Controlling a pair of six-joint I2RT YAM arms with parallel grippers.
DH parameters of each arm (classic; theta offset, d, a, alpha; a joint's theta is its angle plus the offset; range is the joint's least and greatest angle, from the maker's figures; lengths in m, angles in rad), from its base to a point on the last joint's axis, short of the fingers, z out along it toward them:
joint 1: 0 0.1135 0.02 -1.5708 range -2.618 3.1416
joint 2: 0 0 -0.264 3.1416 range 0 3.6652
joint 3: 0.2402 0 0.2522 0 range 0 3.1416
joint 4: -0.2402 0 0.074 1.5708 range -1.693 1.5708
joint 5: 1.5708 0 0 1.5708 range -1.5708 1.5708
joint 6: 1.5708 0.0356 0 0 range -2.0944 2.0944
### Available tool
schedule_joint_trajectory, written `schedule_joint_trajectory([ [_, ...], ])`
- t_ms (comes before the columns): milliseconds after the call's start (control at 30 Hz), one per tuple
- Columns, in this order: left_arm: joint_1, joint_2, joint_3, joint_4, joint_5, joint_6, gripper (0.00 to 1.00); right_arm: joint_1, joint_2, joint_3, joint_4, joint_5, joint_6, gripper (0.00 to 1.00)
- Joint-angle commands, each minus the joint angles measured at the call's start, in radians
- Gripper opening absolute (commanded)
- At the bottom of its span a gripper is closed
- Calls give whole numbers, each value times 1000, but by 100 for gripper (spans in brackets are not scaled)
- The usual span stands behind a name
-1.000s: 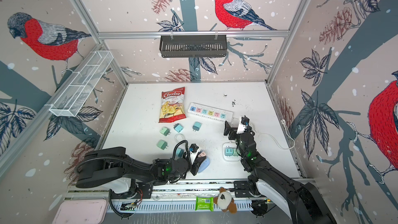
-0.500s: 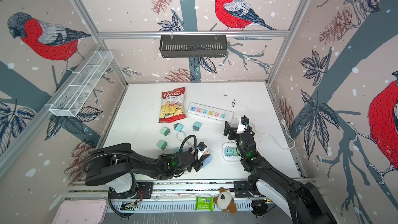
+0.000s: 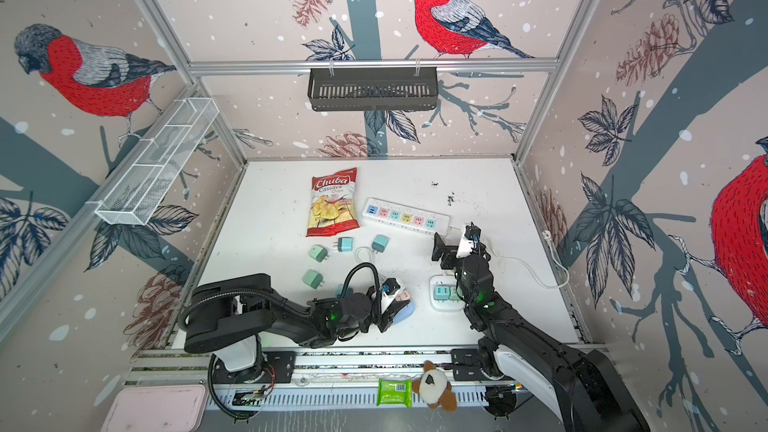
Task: Insert the plug
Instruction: 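Lower the pink charger with the left gripper into the light-blue socket cube, then open the left gripper and lift it away from the plugged pink charger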
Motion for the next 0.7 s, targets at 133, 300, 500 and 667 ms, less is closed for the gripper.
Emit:
schedule_joint_trajectory([
  [133,0,-36,63,-211,-37,-35,72,1,-4,7,7,14,-1,100],
  [300,-1,-222,193,-492,-133,-33,100,-1,-4,9,2,17,4,100],
  [500,19,-482,408,-948,-396,-96,100,-35,9,23,-32,71,89,100],
  [667,215,-742,308,-916,-393,-83,100,-51,72,66,-71,41,93,100],
])
